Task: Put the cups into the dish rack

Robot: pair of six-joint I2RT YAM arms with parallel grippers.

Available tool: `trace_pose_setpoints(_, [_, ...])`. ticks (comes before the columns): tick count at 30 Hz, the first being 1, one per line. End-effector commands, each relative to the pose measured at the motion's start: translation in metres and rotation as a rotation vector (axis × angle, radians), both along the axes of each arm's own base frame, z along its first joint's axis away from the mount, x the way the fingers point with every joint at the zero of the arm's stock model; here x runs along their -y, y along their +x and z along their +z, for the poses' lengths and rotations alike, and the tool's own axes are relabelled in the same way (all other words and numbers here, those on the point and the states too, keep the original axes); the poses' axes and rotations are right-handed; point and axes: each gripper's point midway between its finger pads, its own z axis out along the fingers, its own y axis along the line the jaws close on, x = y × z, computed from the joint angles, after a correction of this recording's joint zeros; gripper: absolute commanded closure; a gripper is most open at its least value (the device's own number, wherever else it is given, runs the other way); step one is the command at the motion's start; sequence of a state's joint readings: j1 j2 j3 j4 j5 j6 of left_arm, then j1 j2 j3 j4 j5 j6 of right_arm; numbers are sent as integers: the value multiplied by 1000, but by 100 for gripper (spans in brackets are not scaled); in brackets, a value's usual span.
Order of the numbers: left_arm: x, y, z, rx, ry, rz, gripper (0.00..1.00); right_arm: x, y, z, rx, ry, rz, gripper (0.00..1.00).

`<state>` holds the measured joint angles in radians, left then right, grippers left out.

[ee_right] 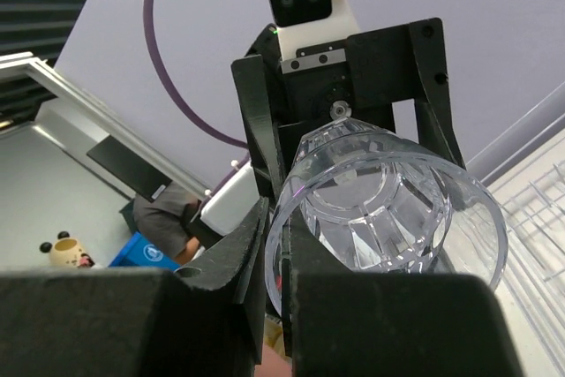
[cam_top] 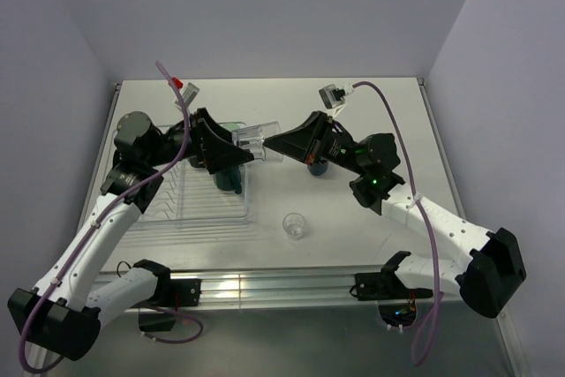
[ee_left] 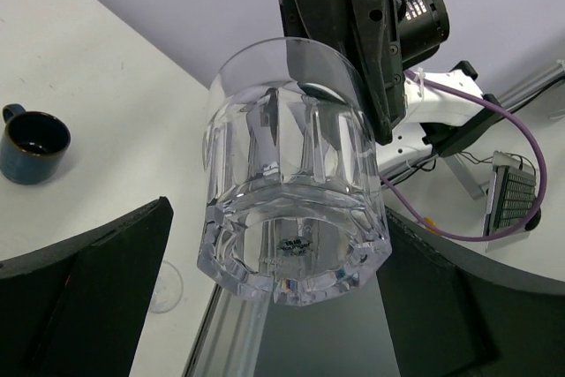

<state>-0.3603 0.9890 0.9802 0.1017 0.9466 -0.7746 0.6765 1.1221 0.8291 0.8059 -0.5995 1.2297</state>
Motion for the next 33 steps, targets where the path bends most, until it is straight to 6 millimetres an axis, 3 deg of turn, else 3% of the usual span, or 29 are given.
trace_pose_setpoints(1, [2,7,-10,-29,-4,0,1,15,-42,54,176,166,99,100])
trace_pose_setpoints(13, [-1,9,-10,-31,-18,43,12,1,-30,44,160,122,54,100])
trace_pose_setpoints(23, [0,8,-8,-36,-31,31,32,-9,-19,33,147,61,6,100])
trace_pose_setpoints(26, [0,6,-10,-39,-30,28,47,-13,-17,31,145,50,3,100])
trace_pose_setpoints(30, [-1,6,-10,-34,-28,34,77,-19,-14,26,149,18,-12,100])
trace_pose_setpoints(32, [-1,6,-9,-32,-26,38,88,-20,-13,25,143,9,-28,100])
trace_pose_setpoints(33, [-2,5,-6,-22,-28,44,98,-21,-11,23,136,-4,-34,100])
